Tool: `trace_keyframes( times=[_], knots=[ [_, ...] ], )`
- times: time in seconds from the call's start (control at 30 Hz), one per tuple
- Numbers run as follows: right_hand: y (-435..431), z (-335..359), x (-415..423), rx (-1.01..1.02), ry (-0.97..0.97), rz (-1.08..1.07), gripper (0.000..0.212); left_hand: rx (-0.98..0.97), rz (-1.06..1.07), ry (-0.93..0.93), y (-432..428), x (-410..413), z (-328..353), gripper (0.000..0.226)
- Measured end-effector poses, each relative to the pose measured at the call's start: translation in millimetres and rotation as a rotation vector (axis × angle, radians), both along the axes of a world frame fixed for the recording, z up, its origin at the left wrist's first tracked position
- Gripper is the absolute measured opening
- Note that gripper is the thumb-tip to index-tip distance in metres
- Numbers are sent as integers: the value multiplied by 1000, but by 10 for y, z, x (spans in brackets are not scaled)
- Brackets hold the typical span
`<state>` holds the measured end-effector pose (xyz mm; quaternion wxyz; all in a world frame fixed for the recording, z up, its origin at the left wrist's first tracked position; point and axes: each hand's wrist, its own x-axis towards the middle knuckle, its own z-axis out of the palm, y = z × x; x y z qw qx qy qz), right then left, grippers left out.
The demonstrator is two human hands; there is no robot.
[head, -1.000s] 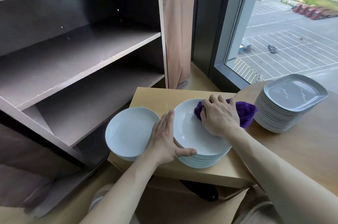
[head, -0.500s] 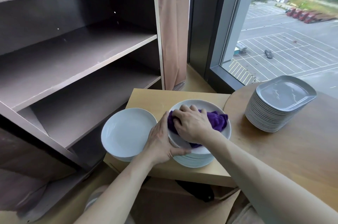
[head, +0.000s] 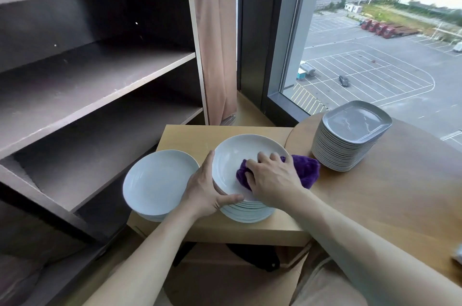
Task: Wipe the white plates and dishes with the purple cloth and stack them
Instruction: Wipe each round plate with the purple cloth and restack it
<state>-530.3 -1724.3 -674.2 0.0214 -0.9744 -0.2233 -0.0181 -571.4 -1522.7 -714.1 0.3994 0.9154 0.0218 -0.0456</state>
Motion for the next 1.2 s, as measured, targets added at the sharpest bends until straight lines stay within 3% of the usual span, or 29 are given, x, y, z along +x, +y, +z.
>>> trace_keyframes(
  times=[0.17, 0.23, 0.43, 0.57, 0.7, 1.2],
  knots=[
    [-120, 38, 159, -77, -24, -173, 40, -17, -4, 43, -2, 3, 59, 159],
    [-67, 43, 165, -76, 5, -176, 43, -53, -4, 54, 13, 9, 81, 150],
    [-69, 45, 125, -145, 55, -102, 56, -264, 154, 15, -8, 72, 183, 58],
    [-38, 23, 94, -138, 36, -103, 54, -276, 304, -39, -100, 176, 270, 31],
    [-40, 3, 90, -127, 26, -101, 53, -188, 370, -23, -116, 247, 298, 37],
    [-63, -66, 125, -81, -1, -65, 49, -452, 487, 25, -132, 233, 371, 43]
  ],
)
